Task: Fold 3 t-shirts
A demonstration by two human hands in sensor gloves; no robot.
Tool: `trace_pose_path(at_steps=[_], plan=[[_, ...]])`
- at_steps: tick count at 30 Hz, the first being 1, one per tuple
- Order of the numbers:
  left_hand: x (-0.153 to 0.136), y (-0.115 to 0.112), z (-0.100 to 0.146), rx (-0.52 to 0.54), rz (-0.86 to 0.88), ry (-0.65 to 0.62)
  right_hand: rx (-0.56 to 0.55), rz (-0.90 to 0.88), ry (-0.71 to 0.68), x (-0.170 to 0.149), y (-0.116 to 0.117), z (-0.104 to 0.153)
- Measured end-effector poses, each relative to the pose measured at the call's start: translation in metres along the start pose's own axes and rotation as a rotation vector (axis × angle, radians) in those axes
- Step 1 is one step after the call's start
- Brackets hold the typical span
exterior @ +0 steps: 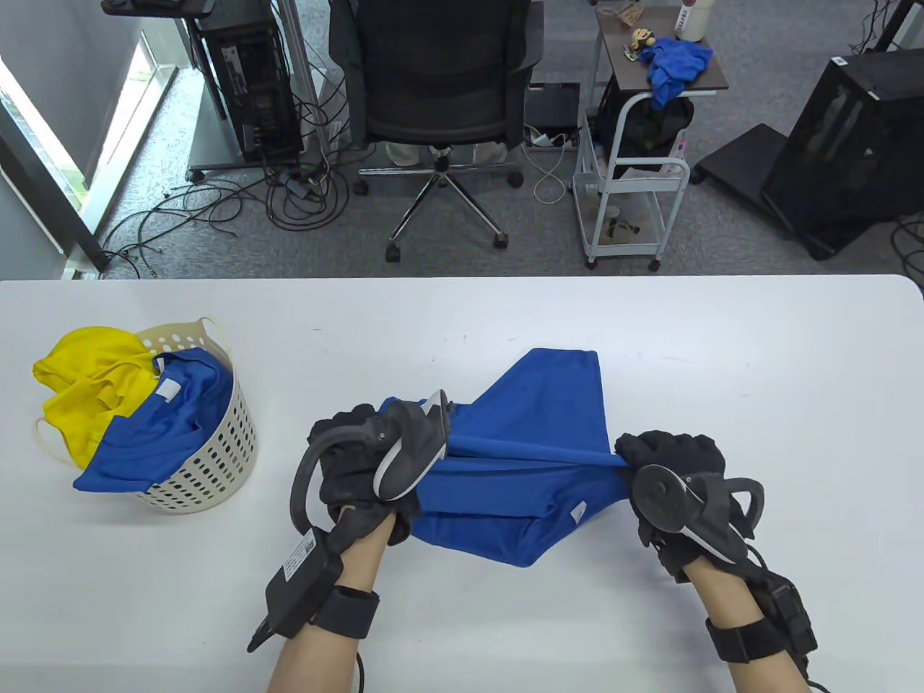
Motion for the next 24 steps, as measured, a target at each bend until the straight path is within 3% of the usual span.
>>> trace_pose_path(at_steps=[4,7,11,13,15,17,19,21,23,24], plan=[[-0.018,0.029,0.003,0.060,0.103,-0.026,0.079,0.030,-0.063,0.000,-0.030,-0.017],[-0.023,0.033,-0.004,0.001,0.123,-0.048,0.212,-0.012,-0.095,-0.001,-0.035,-0.033],[-0.006,-0.008,-0.042,-0.179,0.074,-0.118,0.560,-0.034,-0.132,0.007,0.009,-0.065],[0.008,-0.035,-0.066,-0.251,0.051,-0.139,0.681,-0.002,-0.119,0.011,0.041,-0.083],[0.018,-0.049,-0.093,-0.258,0.042,-0.133,0.780,-0.018,-0.029,0.011,0.062,-0.105],[0.019,-0.037,-0.116,-0.191,0.047,-0.099,0.688,-0.005,0.010,0.008,0.055,-0.131],[0.005,0.008,-0.126,-0.003,0.125,-0.045,0.505,0.033,0.123,0.002,0.014,-0.156],[-0.027,0.073,-0.114,0.243,0.263,0.048,0.184,0.021,0.201,-0.003,-0.055,-0.167],[-0.057,0.119,-0.087,0.485,0.363,0.104,-0.107,-0.013,0.239,-0.003,-0.108,-0.158],[-0.068,0.132,-0.075,0.565,0.397,0.113,-0.245,-0.019,0.239,-0.003,-0.134,-0.147]])
Point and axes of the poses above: the tracker on the back of each hand, its own x axis roughly to the thumb side, its own z axis roughly from the fingertips to the wrist, y = z × x, the point moved 2 cm from there along -z, roughly from the wrist to the fingertips, and after that the axes turned 7 degrees about z, right-handed, at the moved point
